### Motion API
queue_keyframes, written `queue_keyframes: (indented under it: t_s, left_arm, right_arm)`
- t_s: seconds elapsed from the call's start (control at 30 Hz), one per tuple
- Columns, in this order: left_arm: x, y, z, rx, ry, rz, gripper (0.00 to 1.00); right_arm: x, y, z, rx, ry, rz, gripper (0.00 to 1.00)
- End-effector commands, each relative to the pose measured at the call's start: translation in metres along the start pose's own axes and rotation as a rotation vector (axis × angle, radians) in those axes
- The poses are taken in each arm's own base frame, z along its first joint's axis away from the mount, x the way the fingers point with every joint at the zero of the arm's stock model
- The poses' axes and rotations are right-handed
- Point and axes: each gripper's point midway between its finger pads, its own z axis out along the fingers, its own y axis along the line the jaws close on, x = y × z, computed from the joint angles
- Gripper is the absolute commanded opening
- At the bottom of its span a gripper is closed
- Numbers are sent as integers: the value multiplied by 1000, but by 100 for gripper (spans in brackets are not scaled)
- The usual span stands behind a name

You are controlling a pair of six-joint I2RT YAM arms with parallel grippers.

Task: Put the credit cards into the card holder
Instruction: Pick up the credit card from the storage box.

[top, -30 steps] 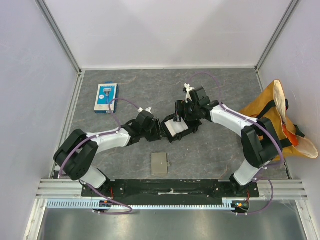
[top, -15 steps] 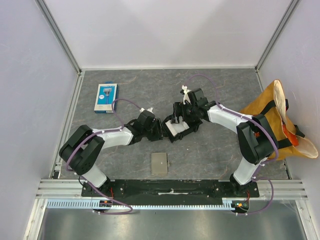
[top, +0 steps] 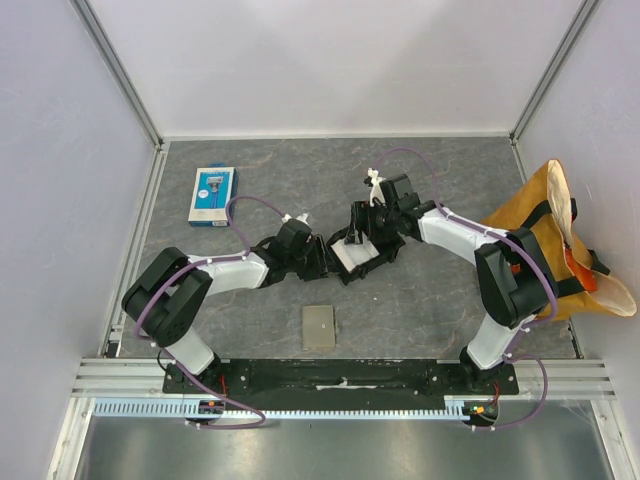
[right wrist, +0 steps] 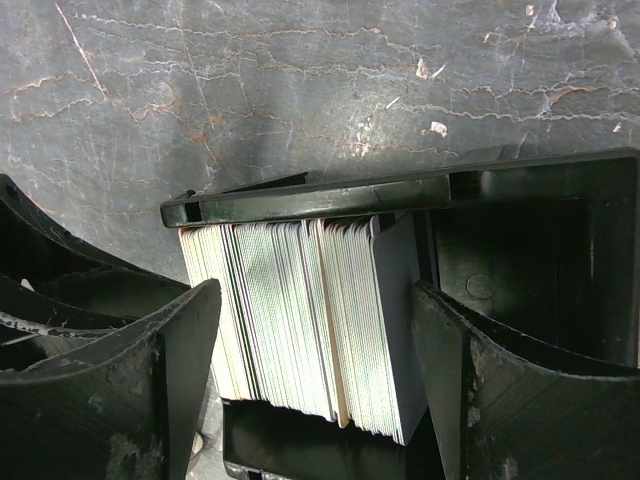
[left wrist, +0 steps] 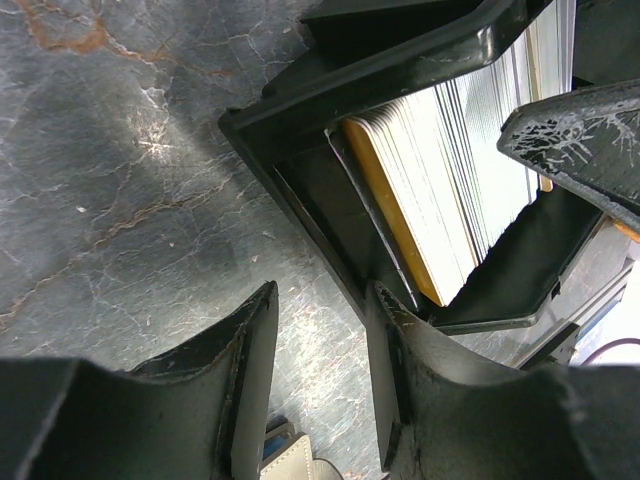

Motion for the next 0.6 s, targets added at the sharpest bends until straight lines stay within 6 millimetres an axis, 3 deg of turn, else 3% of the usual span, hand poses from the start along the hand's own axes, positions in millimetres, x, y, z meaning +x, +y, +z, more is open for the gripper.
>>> queue_keyframes:
  t_s: [0.0, 0.33, 0.57]
  left_arm:
    - [-12, -9, 1, 25, -33, 5, 46]
    - [-12, -10, 2, 29, -25, 5, 46]
    - [-11, -9, 3, 28, -22, 7, 46]
  right_arm:
    - [-13, 11, -11, -50, -43, -7, 81]
    - [-13, 8, -11, -55, -41, 3, 64]
    - [-14, 7, -12, -57, -42, 10, 63]
